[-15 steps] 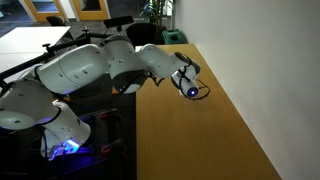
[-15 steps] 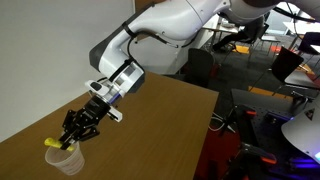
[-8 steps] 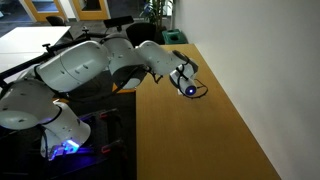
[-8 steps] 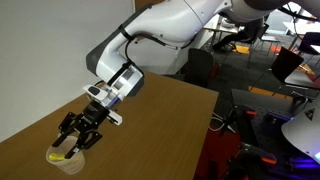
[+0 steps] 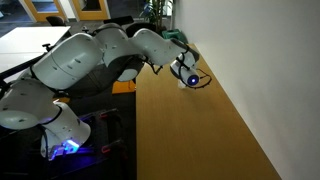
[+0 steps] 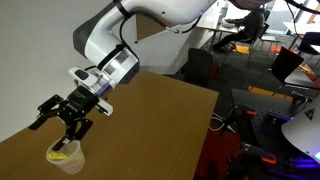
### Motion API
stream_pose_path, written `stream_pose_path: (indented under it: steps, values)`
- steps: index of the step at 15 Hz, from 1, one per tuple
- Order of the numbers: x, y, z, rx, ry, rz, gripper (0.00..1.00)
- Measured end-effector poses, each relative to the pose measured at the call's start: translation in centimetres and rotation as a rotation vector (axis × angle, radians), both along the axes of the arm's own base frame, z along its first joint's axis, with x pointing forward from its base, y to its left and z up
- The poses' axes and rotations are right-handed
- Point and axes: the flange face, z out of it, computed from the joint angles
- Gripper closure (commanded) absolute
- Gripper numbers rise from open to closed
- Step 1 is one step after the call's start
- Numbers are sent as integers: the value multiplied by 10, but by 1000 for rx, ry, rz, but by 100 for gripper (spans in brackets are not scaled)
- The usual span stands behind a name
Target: Put the yellow marker inside the cup
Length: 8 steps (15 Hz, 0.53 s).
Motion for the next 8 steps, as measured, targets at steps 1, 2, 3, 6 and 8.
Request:
stream_pose_path:
  steps: [1, 2, 3, 6, 8]
  values:
    - [-1, 1, 9, -12, -7, 0, 0]
    - [-3, 1, 18, -26, -14, -2, 0]
    - [-6, 2, 26, -44, -19, -6, 0]
    - [-17, -1, 47, -113, -29, -6, 0]
    - [-27, -7, 59, -181, -34, -21, 0]
